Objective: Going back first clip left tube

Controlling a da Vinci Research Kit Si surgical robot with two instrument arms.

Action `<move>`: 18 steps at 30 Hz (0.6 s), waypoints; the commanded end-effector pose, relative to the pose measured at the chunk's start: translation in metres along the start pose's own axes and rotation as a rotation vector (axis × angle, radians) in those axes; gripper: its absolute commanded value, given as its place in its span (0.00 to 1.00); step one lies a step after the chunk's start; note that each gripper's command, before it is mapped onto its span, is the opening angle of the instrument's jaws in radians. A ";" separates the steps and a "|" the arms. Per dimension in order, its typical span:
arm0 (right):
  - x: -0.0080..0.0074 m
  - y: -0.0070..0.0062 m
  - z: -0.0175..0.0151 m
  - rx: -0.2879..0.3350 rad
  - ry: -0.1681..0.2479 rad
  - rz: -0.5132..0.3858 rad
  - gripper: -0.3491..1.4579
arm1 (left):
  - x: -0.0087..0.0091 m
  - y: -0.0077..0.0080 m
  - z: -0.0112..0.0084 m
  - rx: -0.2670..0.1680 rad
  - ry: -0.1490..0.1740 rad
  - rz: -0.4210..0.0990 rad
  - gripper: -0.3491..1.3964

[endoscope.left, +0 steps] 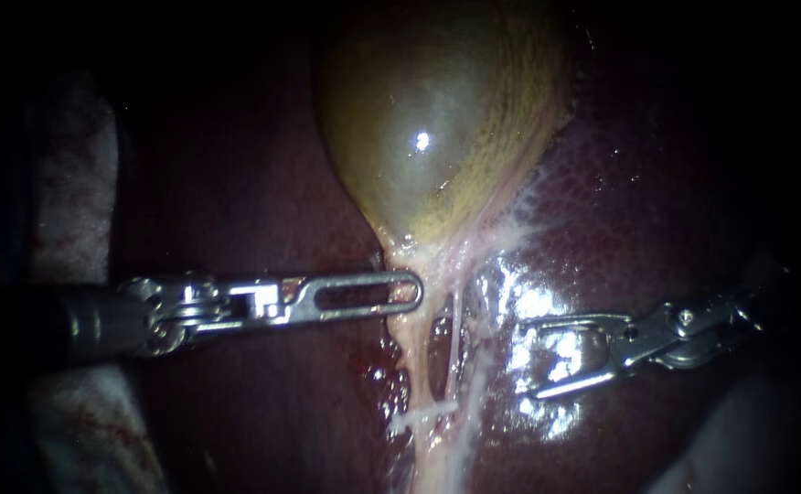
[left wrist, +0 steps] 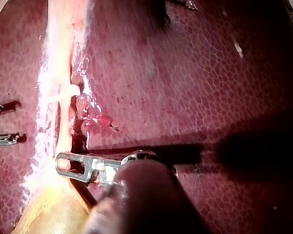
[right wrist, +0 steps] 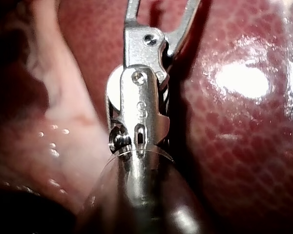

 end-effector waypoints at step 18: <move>0.0000 0.0000 0.0000 -0.001 0.000 0.000 0.52 | -0.0001 -0.0009 0.0009 0.001 0.005 0.005 0.00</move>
